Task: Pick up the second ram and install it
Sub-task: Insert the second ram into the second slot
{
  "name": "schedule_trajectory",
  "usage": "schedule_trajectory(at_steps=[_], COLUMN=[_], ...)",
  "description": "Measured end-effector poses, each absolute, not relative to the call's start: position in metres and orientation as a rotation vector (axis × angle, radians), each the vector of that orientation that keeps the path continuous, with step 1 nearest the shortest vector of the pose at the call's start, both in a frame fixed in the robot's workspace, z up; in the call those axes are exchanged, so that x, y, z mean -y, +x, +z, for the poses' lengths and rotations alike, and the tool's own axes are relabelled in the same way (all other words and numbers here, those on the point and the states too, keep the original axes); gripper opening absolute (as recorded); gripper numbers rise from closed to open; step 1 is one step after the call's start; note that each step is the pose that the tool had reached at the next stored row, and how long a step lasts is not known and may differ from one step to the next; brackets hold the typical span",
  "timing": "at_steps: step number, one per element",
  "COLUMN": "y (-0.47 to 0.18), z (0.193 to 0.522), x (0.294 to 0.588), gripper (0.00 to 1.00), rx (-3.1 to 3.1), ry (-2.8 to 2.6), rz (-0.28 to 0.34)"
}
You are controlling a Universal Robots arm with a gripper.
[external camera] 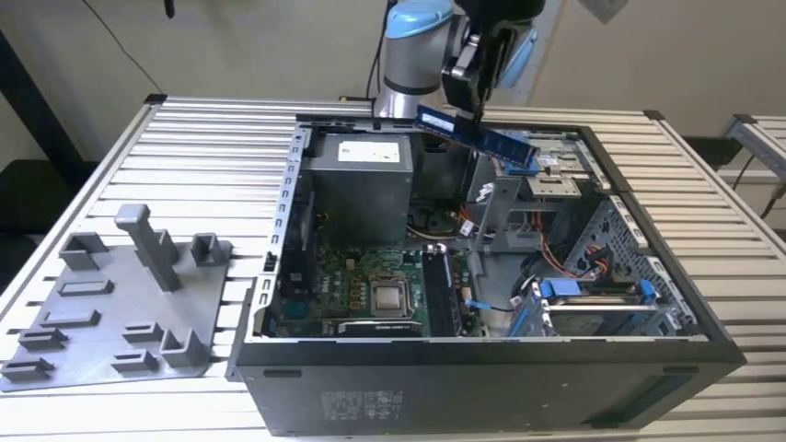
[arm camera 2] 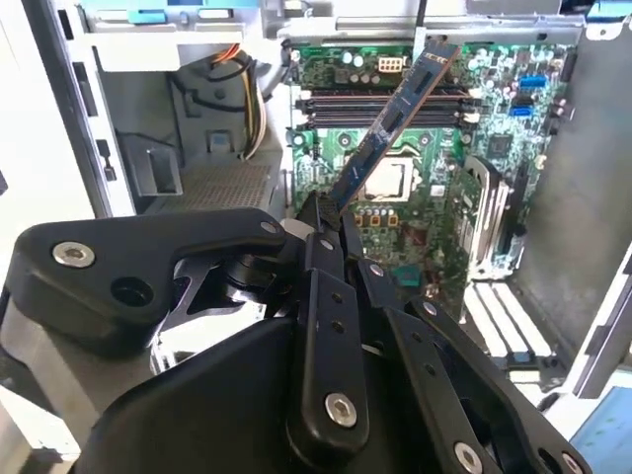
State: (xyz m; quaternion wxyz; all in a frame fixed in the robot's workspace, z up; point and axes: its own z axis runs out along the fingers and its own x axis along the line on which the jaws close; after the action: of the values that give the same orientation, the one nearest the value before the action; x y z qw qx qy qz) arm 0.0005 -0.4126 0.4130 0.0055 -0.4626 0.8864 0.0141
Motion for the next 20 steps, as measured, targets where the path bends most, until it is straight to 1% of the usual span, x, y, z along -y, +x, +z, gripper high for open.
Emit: schedule_trajectory(at_steps=[20], y=[0.0005], z=[0.4108], x=[0.4126], gripper=[0.14], rx=[-2.965], ry=[-0.991], rz=[0.041])
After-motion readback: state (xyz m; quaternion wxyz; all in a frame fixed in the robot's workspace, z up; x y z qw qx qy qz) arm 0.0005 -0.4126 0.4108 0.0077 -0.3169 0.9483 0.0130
